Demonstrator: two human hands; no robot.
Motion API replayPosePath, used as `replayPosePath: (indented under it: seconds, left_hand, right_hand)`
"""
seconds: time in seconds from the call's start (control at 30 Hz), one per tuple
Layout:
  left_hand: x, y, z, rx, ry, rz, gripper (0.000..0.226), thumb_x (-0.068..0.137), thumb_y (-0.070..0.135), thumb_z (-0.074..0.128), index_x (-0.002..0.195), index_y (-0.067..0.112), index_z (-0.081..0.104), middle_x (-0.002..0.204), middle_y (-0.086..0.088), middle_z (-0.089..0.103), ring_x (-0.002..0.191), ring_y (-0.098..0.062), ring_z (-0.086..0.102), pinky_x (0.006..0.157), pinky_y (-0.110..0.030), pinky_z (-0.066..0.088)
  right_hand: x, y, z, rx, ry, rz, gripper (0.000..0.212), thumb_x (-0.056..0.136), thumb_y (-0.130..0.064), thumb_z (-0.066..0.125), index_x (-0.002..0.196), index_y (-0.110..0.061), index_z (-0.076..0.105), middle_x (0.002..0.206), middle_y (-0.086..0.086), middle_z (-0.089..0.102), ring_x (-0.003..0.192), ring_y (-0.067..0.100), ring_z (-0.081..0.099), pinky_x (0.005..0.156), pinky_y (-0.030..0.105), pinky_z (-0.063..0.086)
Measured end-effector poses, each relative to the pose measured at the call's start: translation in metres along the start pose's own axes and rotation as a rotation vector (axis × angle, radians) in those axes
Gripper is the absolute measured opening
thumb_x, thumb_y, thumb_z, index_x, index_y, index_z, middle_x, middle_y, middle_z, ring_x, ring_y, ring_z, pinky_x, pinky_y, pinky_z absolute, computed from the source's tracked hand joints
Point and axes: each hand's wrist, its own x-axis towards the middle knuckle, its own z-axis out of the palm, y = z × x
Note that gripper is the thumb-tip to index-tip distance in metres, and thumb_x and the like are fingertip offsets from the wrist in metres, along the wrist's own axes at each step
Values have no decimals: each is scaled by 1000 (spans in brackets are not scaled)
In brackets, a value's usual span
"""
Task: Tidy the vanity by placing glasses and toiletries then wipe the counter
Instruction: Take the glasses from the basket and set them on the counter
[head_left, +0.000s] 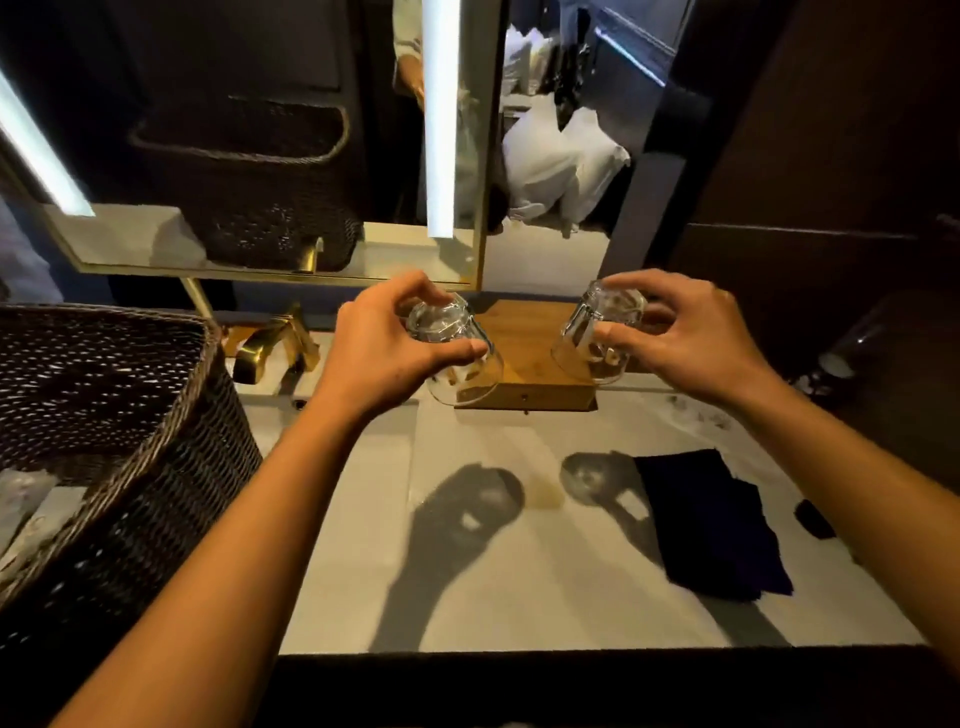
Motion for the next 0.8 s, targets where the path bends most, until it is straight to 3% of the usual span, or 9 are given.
replayPosePath:
  seconds: [0.07,0.13,0.23,0.3,0.43,0.57,0.8]
  left_hand:
    - [6,6,21,-21,-23,2,54,57,48,93,100,28,67,106,6,74,100,-10,71,84,-35,63]
    - [14,14,45,-25,-41,13,52,58,48,92,100,30,68,107,10,73,99,-3,69,78,-22,60]
    - [29,23,85,-27,-72,20,51,61,47,91,104,35,68,102,18,69,92,11,63,67,-5,46]
    - [41,29,119,-28,-96,31,51,61,48,90,106,38,67,97,24,65,87,21,59,62,-1,45]
    - [65,42,193,-9,-145,53,69,63,45,90,125,30,63,122,9,68,105,1,61,83,-17,54]
    - [88,59,268,-31,-225,4,92,64,37,92,145,22,50,138,1,62,116,-5,55,95,-25,51]
    - [119,62,380,72,-389,-42,79,63,36,93,131,23,54,127,0,66,114,-17,64,94,-39,58]
  right_hand:
    - [-4,19,-15,-6,20,32,50,79,-35,80,127,-36,63,126,-6,65,114,15,62,91,34,56]
    - [-6,41,-31,-25,42,65,50,79,-35,80,126,-35,63,126,-6,65,114,15,62,91,33,56]
    - [-5,78,-52,-66,60,103,50,79,-36,80,125,-37,63,127,-7,64,111,13,61,85,28,55]
    - [-2,105,-67,-90,69,132,49,77,-38,81,124,-39,64,126,-7,64,106,12,62,83,28,56]
    - [7,165,-95,-104,80,194,51,74,-35,83,122,-36,64,124,-4,64,110,15,61,92,43,57]
    - [15,226,-115,-97,94,244,58,73,-29,86,126,-31,62,122,1,61,112,20,61,94,46,56]
    - [29,326,-125,-106,43,365,74,72,-25,87,138,-23,55,133,7,56,120,25,58,103,47,50]
